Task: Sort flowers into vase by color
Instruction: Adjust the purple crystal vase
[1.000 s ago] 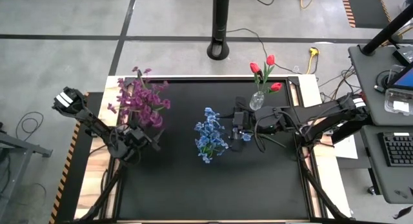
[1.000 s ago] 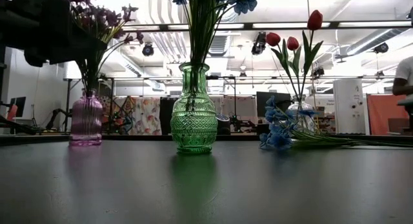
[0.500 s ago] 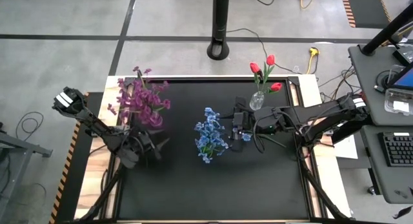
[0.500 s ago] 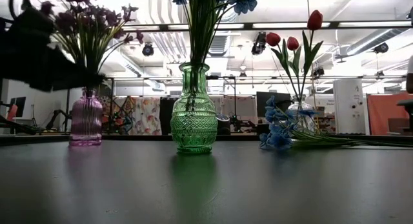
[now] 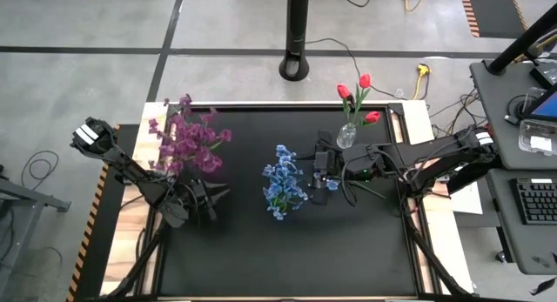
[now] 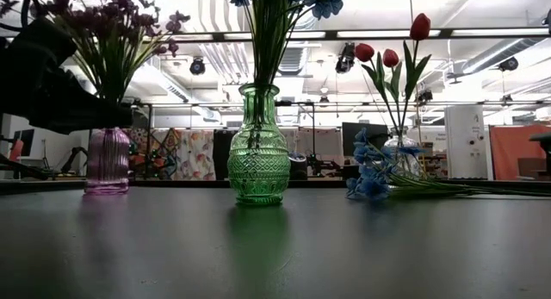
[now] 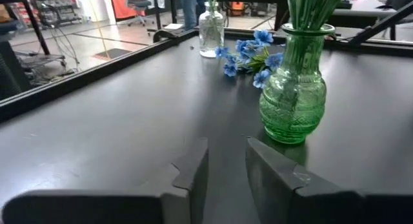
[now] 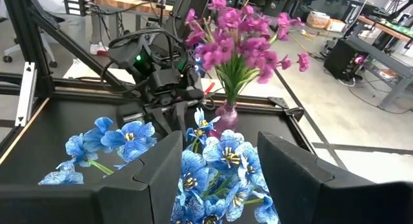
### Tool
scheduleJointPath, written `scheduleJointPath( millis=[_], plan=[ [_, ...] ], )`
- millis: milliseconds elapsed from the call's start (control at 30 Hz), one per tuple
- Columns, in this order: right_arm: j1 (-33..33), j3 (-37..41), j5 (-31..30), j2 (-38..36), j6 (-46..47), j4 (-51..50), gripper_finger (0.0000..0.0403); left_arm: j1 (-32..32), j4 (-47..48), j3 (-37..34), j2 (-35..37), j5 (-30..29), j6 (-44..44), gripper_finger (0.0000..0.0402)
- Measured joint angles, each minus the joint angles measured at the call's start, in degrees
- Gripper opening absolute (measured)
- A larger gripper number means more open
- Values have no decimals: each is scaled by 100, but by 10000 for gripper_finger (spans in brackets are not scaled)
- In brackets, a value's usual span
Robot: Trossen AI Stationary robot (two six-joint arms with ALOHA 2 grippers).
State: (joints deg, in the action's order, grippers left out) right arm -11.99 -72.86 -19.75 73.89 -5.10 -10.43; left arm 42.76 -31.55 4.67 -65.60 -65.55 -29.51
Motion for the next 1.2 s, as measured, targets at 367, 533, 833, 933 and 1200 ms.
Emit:
scheduleJointPath(
  millis=[367, 533, 833, 933, 1200],
  plan=[
    [0, 0, 0, 0, -2, -2, 194, 0, -7, 59, 55, -141, 170, 74],
    [0, 0, 0, 3, -2, -1, 194, 0, -100, 459, 219, 122, 932, 72],
    [0, 0, 0, 4, -2, -4, 194, 4, 3358, 1608, 509, 1395, -935, 51],
    [0, 0, 6, 4, -2, -3, 194, 0, 5673, 2212, 461, 1956, -3023, 39],
    [0, 0, 18, 4, -42, -5, 194, -7, 9093, 2848, 18, 2973, -6271, 6]
  ],
)
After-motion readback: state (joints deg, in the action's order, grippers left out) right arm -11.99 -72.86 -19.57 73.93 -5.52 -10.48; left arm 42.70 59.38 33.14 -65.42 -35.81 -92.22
